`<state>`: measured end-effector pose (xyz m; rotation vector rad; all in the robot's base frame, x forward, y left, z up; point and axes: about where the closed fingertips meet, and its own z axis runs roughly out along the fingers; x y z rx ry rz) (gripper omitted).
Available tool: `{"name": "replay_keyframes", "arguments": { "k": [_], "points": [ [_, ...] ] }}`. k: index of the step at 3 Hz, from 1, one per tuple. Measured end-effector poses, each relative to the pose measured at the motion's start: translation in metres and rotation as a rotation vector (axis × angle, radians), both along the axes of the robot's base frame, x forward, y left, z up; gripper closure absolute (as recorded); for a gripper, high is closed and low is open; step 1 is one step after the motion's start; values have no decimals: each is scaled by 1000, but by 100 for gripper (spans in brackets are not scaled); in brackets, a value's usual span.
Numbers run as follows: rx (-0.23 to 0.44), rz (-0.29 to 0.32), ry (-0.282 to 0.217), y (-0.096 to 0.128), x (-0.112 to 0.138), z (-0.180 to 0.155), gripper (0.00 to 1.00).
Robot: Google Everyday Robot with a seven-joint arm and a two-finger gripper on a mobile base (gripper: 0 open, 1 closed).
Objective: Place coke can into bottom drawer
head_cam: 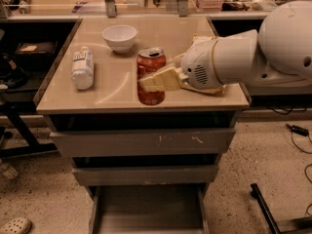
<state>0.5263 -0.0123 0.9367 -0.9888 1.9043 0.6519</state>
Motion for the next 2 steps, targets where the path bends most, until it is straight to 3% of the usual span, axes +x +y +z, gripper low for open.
{"name": "replay_keyframes", "arguments": {
  "k": [1,2],
  "points": [
    [20,-59,31,-2,-42,8,100],
    [29,-99,135,-8,-89,-37,100]
  ]
}}
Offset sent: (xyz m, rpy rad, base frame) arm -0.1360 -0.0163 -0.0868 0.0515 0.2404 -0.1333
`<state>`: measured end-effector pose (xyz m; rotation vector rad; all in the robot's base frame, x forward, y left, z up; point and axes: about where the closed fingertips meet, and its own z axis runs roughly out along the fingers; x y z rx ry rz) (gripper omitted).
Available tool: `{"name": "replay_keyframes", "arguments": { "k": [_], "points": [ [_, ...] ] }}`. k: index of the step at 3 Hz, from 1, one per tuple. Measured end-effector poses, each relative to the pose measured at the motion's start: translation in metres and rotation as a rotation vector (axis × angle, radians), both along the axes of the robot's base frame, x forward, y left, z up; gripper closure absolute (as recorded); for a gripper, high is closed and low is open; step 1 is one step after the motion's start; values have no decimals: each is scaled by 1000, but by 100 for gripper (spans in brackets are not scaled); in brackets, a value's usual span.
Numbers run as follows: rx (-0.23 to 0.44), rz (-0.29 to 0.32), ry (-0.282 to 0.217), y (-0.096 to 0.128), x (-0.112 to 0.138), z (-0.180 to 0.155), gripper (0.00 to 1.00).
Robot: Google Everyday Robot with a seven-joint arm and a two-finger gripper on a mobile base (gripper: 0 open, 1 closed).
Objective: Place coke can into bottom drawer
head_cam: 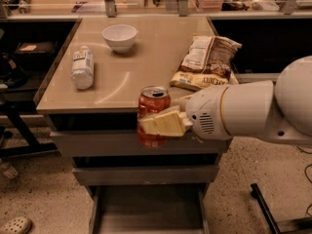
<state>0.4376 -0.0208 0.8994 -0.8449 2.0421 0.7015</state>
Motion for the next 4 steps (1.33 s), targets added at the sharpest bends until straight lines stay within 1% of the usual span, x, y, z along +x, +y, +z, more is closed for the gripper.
{"name": "replay_keyframes", "arguments": {
  "k": [1,2,3,4],
  "points": [
    [0,1,-1,0,0,0,100],
    [13,-27,12,9,-8,-30,100],
    [39,-49,51,27,-24,-108,100],
    [51,-80,78,29,-28,-184,100]
  ]
}}
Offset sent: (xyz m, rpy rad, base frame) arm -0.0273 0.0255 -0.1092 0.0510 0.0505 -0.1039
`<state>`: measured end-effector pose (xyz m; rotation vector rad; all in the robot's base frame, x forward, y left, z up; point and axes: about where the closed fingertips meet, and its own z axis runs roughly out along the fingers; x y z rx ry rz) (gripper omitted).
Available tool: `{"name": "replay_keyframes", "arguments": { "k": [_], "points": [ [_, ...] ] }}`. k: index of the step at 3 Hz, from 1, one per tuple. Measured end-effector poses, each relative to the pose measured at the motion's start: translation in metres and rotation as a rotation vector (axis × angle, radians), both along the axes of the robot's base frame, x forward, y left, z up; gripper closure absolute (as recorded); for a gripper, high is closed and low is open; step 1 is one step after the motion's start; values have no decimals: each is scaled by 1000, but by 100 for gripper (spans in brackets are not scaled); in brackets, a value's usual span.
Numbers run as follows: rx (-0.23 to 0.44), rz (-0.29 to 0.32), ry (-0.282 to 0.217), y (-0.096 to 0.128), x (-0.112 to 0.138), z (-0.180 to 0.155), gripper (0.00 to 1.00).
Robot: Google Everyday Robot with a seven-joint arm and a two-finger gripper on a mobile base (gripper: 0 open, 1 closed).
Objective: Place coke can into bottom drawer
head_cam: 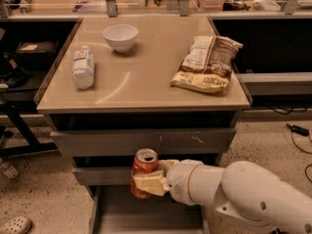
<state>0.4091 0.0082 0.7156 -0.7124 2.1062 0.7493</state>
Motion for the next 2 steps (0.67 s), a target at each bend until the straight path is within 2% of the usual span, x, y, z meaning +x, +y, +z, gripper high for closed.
{"name": "replay_keyframes", "arguments": {
  "k": [1,2],
  "points": [
    [0,-65,-13,-11,15,-11,100],
    [-2,-65,-15,-10,15,-11,100]
  ]
}}
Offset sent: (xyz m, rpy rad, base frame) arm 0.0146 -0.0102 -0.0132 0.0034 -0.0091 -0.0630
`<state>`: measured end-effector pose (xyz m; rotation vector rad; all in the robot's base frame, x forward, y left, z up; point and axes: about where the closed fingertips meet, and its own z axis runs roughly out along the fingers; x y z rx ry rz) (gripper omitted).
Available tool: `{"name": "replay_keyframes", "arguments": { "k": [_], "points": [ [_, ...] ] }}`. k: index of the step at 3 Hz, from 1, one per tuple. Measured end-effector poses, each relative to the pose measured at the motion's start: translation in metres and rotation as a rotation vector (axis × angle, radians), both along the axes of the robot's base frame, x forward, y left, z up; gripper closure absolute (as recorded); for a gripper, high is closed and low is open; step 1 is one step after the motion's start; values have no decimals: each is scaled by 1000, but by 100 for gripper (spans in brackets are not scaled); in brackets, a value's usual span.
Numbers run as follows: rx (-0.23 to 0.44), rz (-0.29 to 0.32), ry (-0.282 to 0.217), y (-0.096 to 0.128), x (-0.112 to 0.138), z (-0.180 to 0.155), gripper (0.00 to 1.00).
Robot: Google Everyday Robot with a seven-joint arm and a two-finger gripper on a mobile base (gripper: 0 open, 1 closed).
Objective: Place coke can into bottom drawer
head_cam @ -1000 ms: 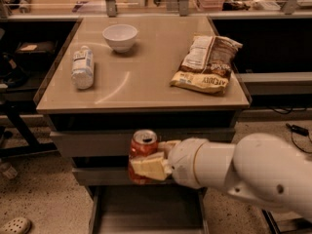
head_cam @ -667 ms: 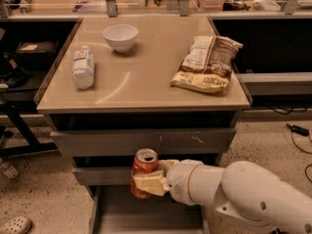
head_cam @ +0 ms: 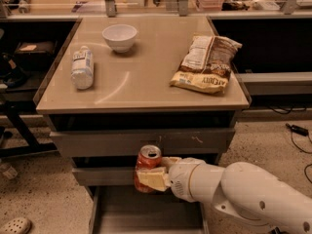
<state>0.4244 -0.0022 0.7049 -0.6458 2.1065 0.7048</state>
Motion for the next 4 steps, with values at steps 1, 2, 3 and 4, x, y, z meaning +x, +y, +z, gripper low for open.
{"name": "replay_keyframes", "arguments": {
  "k": [1,2,3,4],
  "points": [
    [14,-6,-1,2,-1,-13,100],
    [9,42,1,25,-21,-66,100],
    [0,12,-10,27,-14,-128,100],
    [28,-57,16,22,-7,-152,100]
  ]
}}
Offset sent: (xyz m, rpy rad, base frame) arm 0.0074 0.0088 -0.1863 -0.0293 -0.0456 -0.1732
